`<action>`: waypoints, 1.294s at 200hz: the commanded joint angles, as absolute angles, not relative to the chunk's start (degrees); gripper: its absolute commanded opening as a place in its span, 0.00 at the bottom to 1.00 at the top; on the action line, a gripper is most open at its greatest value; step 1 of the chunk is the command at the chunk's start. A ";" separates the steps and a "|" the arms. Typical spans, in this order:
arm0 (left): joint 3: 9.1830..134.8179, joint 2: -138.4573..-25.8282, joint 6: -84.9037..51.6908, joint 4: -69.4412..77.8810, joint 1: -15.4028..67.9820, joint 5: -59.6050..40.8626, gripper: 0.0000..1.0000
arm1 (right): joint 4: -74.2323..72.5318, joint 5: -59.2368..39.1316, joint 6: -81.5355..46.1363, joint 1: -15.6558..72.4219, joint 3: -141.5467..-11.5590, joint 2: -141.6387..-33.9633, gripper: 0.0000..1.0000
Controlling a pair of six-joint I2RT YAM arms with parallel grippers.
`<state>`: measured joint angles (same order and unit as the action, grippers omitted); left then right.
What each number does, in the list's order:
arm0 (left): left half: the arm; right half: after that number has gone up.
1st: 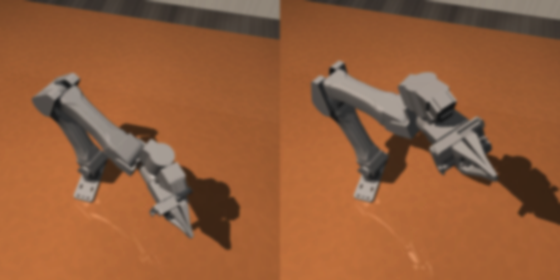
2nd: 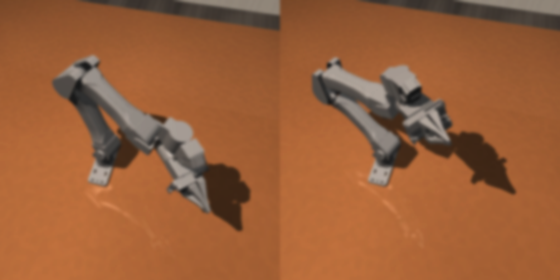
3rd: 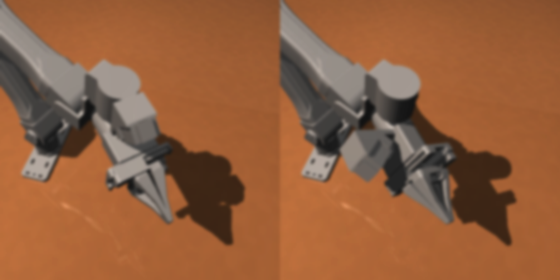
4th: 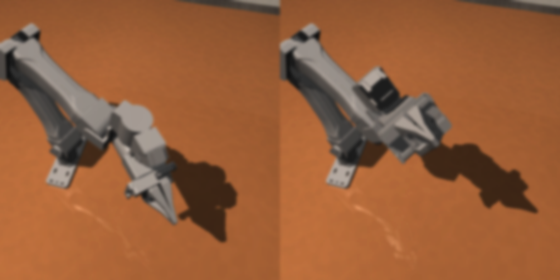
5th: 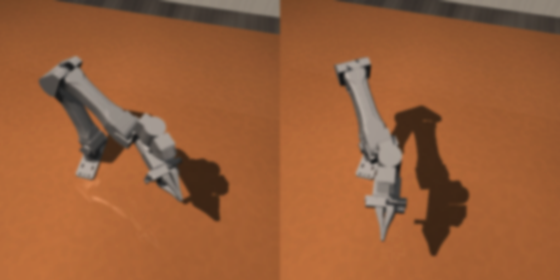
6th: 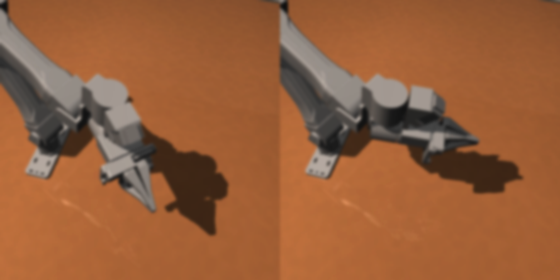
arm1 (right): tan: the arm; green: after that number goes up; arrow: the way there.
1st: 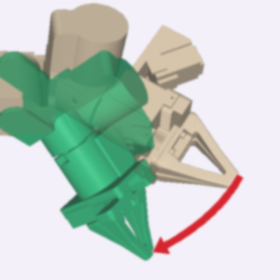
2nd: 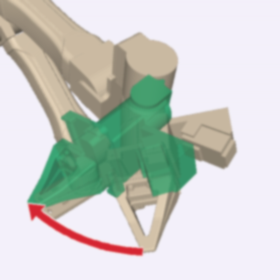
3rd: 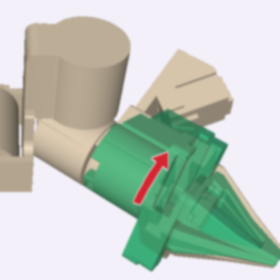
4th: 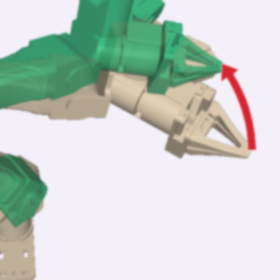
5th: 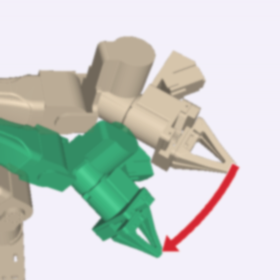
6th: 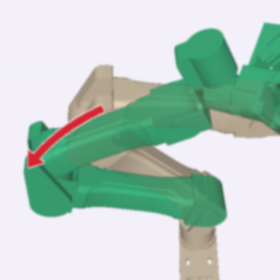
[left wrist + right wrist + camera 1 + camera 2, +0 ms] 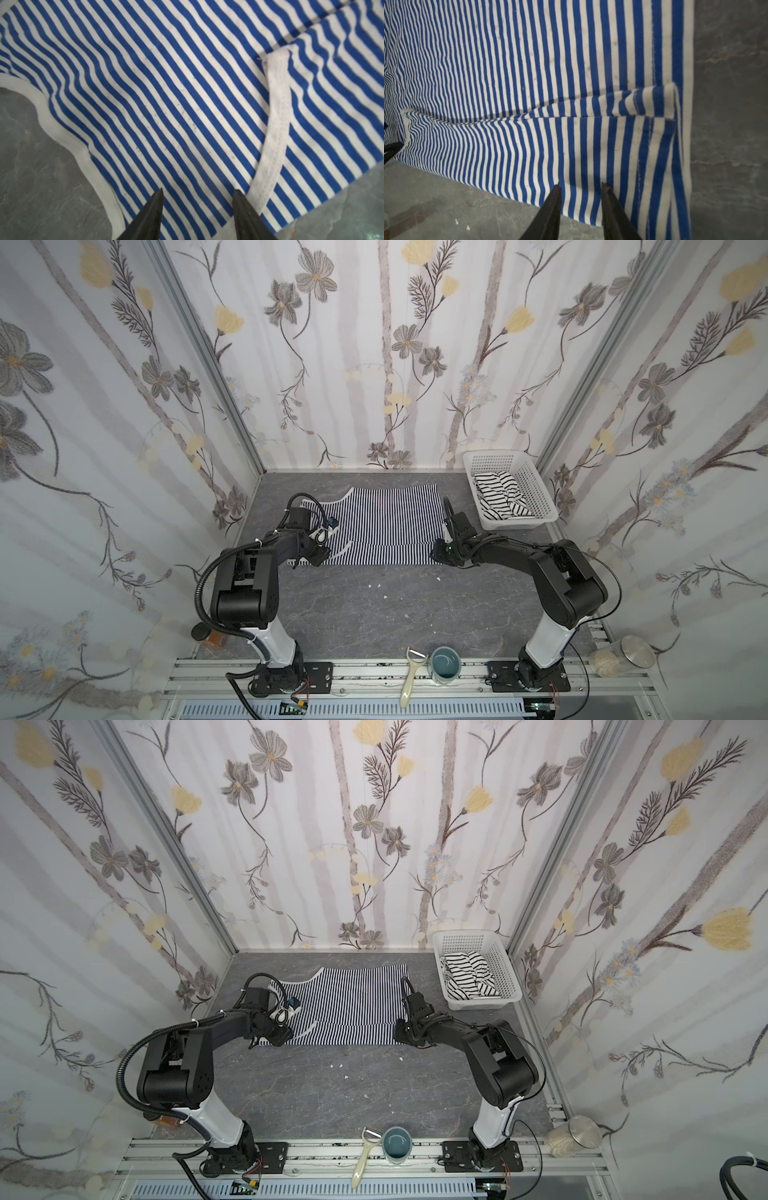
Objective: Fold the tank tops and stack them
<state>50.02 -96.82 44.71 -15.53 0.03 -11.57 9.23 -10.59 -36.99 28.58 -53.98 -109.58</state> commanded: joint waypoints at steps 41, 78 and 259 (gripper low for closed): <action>42.51 -88.29 54.36 -27.31 -3.74 -4.74 0.52 | 13.86 -9.23 -38.29 32.22 -45.97 -102.49 0.35; 39.54 -84.06 55.31 -30.16 -3.93 -5.21 0.51 | 15.17 -9.31 -40.26 36.22 -41.68 -99.13 0.35; 79.45 -106.32 29.96 -28.36 2.80 -13.45 0.72 | 24.91 -9.62 -31.24 23.15 -78.53 -111.77 0.51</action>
